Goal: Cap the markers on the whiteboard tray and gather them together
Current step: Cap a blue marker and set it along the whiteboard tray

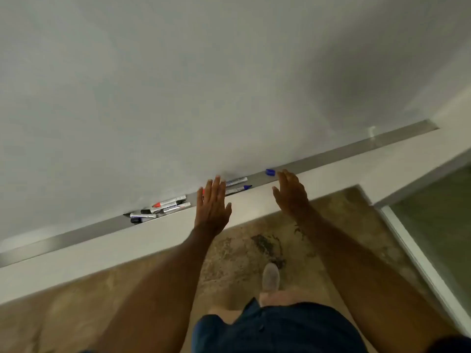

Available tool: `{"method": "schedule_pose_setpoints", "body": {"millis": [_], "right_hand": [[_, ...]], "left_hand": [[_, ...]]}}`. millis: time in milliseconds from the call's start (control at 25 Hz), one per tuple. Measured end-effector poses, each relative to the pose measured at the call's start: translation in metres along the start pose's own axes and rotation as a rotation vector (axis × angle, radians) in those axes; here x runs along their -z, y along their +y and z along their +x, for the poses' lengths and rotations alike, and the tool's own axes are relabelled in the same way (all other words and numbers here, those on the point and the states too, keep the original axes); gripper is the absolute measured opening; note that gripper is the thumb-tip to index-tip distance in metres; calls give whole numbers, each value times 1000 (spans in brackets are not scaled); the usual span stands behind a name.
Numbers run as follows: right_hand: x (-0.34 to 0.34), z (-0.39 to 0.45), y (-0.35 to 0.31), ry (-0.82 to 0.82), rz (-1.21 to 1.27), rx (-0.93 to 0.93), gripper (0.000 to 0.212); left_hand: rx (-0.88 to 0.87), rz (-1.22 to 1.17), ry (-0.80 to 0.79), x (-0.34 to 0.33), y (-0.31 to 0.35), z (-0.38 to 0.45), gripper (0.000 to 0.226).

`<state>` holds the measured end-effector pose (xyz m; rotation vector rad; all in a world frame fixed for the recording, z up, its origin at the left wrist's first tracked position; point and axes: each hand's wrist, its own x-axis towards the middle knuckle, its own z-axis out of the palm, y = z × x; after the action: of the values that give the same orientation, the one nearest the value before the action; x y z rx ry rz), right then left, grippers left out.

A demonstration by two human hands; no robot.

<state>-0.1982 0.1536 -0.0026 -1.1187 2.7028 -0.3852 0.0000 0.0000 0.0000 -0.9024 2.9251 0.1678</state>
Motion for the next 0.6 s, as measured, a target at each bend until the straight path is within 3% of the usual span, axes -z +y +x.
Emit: {"method": "schedule_pose_setpoints", "body": {"millis": [200,400,600], "right_hand": [[-11,41,19,-123,38,64,52],[-23,63,18,-80,207,-15,39],[-34,85,32,-145,113,0,38]], "left_hand": [[46,-53,-118,-25,20,23,58],[91,-111,-154,-38,25,44,55],[105,-114,-162,-48,22,60,52]]}}
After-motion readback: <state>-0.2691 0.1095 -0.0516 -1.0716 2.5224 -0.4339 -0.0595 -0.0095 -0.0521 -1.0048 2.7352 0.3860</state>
